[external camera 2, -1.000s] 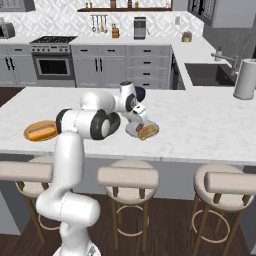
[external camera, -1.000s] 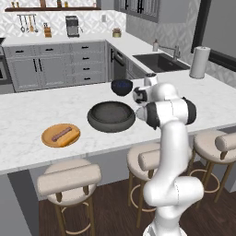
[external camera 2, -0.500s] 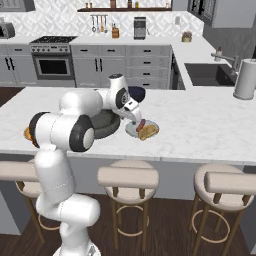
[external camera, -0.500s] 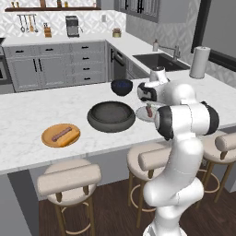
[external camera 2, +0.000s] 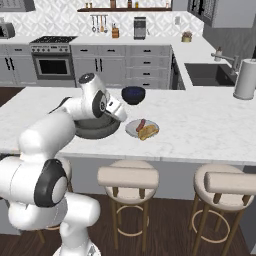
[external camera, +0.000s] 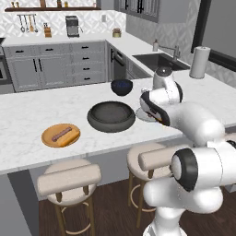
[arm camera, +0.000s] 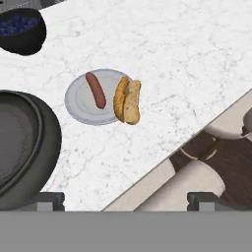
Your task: Place one bun and one sausage from the bowl on each plate.
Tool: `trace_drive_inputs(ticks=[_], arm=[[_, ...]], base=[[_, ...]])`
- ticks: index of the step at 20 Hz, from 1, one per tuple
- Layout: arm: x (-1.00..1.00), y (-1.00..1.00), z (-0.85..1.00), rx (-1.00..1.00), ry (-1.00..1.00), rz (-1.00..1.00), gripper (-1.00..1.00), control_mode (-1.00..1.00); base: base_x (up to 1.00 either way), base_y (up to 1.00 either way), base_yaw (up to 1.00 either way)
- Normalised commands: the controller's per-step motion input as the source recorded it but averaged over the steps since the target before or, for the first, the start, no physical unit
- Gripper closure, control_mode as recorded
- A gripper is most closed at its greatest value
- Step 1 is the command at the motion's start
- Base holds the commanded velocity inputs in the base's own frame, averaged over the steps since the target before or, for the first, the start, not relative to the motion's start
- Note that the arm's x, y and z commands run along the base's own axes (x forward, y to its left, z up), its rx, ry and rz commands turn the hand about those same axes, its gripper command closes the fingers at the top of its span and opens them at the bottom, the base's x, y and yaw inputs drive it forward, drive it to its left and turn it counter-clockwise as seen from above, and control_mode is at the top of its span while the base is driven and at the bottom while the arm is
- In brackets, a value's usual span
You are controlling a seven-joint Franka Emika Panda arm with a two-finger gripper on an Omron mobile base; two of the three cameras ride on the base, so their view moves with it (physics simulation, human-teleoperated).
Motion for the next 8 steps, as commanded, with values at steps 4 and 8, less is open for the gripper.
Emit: trace_drive_inputs(ticks=[4,8], arm=[[-1.00,0.32,1.00,-0.16,-0.31,0.16,-1.00,-1.00],[-1.00,0.78,0.27,-0.31,-0.76,0.01,-1.00,-1.00]], base=[[0.00,0.00,0.00],[0.00,0.00,0.00]])
